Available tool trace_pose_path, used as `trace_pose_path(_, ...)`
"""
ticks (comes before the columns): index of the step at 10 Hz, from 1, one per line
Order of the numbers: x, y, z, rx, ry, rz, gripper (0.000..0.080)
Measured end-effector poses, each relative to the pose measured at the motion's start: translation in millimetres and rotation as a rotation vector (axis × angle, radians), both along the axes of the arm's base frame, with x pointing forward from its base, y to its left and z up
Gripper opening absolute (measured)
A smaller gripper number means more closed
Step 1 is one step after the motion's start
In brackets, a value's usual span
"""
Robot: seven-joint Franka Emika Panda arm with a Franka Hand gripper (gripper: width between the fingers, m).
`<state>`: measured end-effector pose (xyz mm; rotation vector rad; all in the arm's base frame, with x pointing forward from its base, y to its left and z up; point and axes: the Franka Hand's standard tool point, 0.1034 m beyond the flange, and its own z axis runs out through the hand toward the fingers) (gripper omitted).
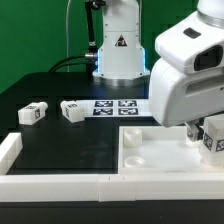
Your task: Assemble one leg
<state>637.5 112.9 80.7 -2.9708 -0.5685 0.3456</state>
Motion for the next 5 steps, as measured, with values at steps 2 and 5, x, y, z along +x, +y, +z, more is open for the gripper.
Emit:
trace_pose_path(2,0.8,-2.5,-1.5,0.005,-0.007,0.011,0.0648)
trace_pose_path(5,0.4,-2.1,-2.3,0.004,-0.005,0.012,0.0392)
